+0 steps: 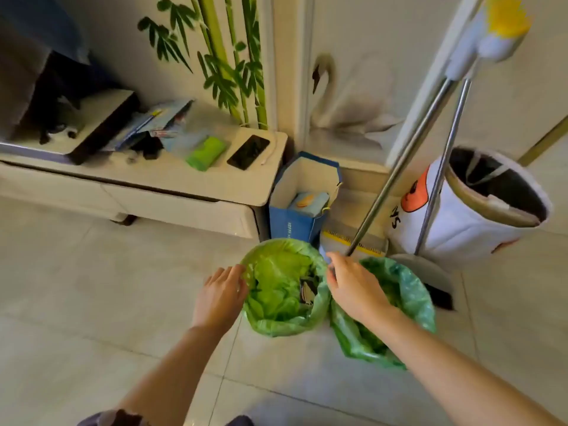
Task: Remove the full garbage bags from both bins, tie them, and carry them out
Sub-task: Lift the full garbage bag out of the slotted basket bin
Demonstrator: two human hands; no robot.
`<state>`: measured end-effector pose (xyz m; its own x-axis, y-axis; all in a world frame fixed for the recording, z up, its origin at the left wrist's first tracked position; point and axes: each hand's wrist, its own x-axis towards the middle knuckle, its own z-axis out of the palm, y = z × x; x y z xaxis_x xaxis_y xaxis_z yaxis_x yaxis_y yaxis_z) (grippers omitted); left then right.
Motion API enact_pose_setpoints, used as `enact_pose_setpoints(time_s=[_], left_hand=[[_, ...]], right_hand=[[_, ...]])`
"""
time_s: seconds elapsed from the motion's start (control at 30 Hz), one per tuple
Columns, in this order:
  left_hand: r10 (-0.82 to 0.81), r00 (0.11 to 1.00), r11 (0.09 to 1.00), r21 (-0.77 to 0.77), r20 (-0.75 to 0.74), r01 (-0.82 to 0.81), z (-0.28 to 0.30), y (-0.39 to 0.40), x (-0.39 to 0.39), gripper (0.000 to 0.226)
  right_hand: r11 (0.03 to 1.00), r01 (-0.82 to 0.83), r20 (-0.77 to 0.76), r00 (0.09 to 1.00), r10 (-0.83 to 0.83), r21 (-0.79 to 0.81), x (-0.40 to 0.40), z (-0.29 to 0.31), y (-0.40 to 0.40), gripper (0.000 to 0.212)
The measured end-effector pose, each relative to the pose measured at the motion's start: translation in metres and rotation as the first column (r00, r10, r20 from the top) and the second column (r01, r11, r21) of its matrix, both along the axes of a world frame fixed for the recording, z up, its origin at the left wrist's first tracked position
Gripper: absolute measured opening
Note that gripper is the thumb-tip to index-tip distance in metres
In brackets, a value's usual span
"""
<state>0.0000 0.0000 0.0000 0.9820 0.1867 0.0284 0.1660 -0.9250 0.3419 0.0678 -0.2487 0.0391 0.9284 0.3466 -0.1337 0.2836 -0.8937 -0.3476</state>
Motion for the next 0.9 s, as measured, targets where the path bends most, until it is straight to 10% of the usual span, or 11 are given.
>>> enact_pose_setpoints(time_s=[0.43,0.9], left_hand=[[0.404,0.915,0.848,-0.365,-0.02,-0.383,-0.179,-0.014,-0.022,0.038],[0.568,0.721,0.213,-0.776,-0.396,-0.594,-0.174,-0.013,-0.02,0.035]], right_hand=[[0.947,0.218,-0.006,0.975,-0.223,0.236,-0.009,-0.171,0.015,0.037],[0.895,0.43,-0.302,0.874,-0.38,0.12,-0.02,-0.158,0.014,0.029]])
